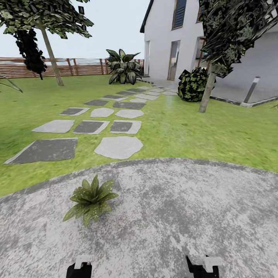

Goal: Pick up the pesticide atomizer in the garden and spray insectifuge to fully cover both potted plants in the garden.

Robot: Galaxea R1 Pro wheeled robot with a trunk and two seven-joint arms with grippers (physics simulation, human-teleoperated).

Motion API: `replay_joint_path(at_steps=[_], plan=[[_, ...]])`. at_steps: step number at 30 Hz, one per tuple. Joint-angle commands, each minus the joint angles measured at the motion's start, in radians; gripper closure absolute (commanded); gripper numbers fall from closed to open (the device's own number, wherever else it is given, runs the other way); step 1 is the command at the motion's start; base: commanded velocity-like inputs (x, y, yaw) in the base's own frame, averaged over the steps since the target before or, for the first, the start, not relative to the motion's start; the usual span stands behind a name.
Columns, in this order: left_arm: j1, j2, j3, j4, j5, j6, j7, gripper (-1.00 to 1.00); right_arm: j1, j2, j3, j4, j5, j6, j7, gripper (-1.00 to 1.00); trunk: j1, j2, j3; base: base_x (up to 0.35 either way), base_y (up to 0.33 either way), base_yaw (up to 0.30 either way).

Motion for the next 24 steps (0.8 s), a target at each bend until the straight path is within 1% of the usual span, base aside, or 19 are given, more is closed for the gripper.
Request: replay_joint_path(at_steps=[1,4,14,20,24], plan=[[0.000,0.000,0.005,0.000,-0.005,-0.004,0.000,1.00,-0.001,-0.002,0.007,0.001,-0.011,-0.003,0.005,-1.00,0.000,0.000,-0.001,0.000,0.000,-0.288],[0.000,0.000,0.005,0.001,-0.005,-0.004,0.000,1.00,-0.001,-0.004,0.007,0.001,-0.012,-0.002,0.006,-1.00,0.000,0.000,-0.001,0.000,0.000,-0.295],[0.013,0.000,0.005,0.000,-0.004,-0.007,0.000,1.00,-0.001,0.002,0.008,0.001,-0.012,-0.002,0.005,-1.00,0.000,0.000,0.001,-0.013,0.006,-0.300],[0.013,0.002,0.005,0.000,-0.004,-0.007,0.000,1.00,-0.001,0.005,0.009,0.001,-0.012,-0.002,0.004,-1.00,0.000,0.000,0.003,-0.153,0.227,-0.300],[0.013,0.002,0.005,0.000,-0.006,-0.007,0.000,1.00,-0.001,0.005,0.009,0.001,-0.012,-0.002,0.003,-1.00,0.000,0.000,0.005,-0.013,0.038,-0.300]])
